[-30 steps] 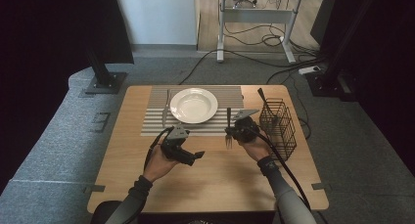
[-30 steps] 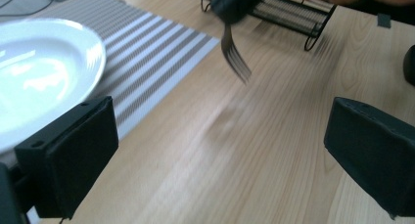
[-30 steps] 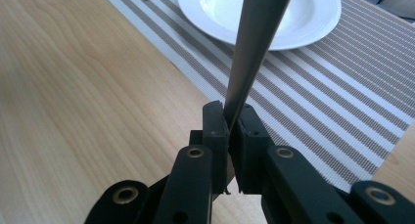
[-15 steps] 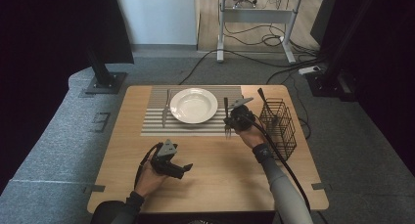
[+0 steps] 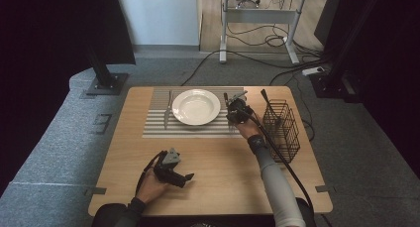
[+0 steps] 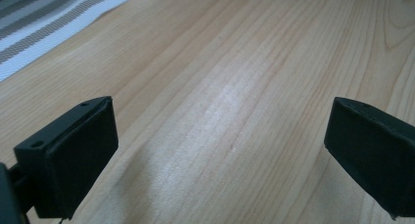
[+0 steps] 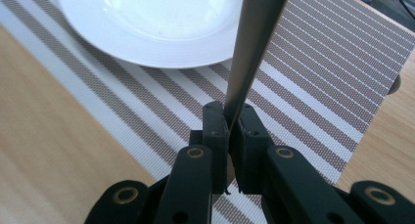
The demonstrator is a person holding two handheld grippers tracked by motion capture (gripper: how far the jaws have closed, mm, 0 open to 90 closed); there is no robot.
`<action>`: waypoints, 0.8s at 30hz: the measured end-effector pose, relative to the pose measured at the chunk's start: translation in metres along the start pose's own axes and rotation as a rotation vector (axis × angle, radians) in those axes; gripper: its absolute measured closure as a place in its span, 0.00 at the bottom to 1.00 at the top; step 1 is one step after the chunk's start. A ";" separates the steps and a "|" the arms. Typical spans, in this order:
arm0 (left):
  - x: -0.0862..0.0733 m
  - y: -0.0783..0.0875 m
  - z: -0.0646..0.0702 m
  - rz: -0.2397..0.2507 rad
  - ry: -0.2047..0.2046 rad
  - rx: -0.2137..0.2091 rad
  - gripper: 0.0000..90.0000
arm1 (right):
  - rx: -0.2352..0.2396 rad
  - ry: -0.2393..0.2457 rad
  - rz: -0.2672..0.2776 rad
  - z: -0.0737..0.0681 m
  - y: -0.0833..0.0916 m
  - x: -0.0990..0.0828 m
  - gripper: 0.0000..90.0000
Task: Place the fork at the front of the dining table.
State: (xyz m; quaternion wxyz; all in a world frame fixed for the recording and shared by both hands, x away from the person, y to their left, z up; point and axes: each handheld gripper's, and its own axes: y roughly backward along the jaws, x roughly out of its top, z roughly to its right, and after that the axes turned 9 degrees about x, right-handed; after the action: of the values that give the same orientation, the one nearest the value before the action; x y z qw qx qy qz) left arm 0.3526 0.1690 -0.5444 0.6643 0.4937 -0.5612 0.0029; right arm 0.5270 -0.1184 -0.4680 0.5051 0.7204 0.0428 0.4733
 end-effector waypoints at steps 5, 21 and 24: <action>0.001 -0.002 0.004 -0.017 -0.042 0.007 0.00 | -0.019 -0.020 -0.027 0.008 -0.012 0.002 0.94; 0.002 -0.005 0.007 -0.054 -0.081 0.015 0.00 | -0.072 -0.113 -0.038 0.030 -0.036 0.004 0.95; 0.001 -0.004 0.005 -0.066 -0.062 0.023 0.00 | -0.083 -0.135 -0.036 0.035 -0.040 0.004 0.95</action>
State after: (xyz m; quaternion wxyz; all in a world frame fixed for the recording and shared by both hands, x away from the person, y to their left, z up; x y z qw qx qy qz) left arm 0.3518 0.1629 -0.5470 0.6406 0.5195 -0.5648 -0.0279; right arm 0.5713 -0.1208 -0.4977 0.5449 0.7282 0.0020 0.4157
